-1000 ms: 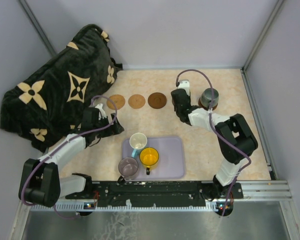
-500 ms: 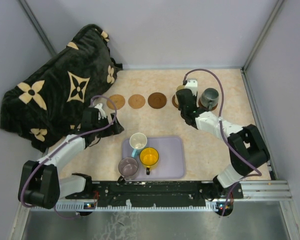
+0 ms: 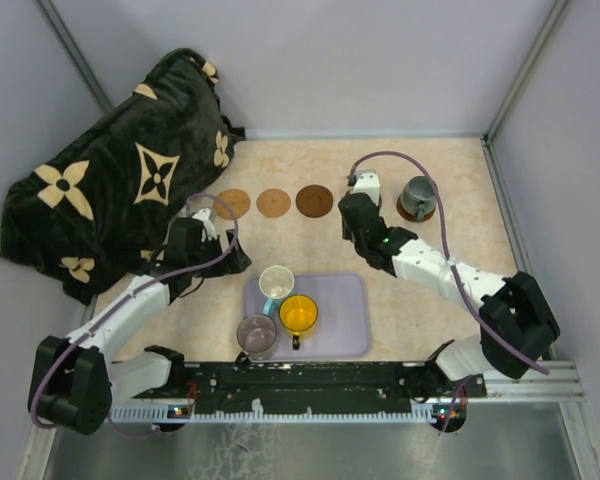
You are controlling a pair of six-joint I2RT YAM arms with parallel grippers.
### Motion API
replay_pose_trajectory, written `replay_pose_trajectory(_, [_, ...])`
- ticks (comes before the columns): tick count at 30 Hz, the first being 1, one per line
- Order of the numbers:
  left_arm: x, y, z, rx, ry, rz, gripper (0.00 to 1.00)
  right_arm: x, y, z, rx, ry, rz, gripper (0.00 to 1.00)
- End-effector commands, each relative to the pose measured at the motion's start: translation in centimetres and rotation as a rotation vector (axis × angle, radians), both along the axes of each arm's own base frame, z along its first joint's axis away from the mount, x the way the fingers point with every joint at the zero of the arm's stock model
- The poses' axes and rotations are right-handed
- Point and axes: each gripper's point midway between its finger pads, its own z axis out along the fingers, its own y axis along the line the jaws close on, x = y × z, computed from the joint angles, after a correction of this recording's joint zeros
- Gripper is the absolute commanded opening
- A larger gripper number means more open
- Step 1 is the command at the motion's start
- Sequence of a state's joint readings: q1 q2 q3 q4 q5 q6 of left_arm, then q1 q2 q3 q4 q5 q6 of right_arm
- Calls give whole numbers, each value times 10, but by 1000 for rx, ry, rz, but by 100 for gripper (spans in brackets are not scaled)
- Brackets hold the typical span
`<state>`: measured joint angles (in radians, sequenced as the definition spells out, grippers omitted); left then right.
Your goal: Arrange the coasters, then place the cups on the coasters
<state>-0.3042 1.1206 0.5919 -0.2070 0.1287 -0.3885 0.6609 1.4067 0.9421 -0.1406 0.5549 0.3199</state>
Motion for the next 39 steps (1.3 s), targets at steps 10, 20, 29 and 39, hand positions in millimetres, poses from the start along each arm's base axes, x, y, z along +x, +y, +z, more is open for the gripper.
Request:
replay_pose_trajectory(10, [-25, -36, 50, 36, -69, -106, 100, -62, 11, 30, 177, 24, 59, 40])
replay_pose_trajectory(20, [-27, -33, 78, 41, -154, -89, 100, -60, 3, 35, 243, 57, -15, 47])
replay_pose_trajectory(29, [-50, -51, 73, -71, -70, -145, 100, -66, 4, 34, 251, 65, 13, 55])
replay_pose_trajectory(39, [-85, -52, 83, -33, -106, -277, 100, -70, 3, 31, 269, 74, 9, 55])
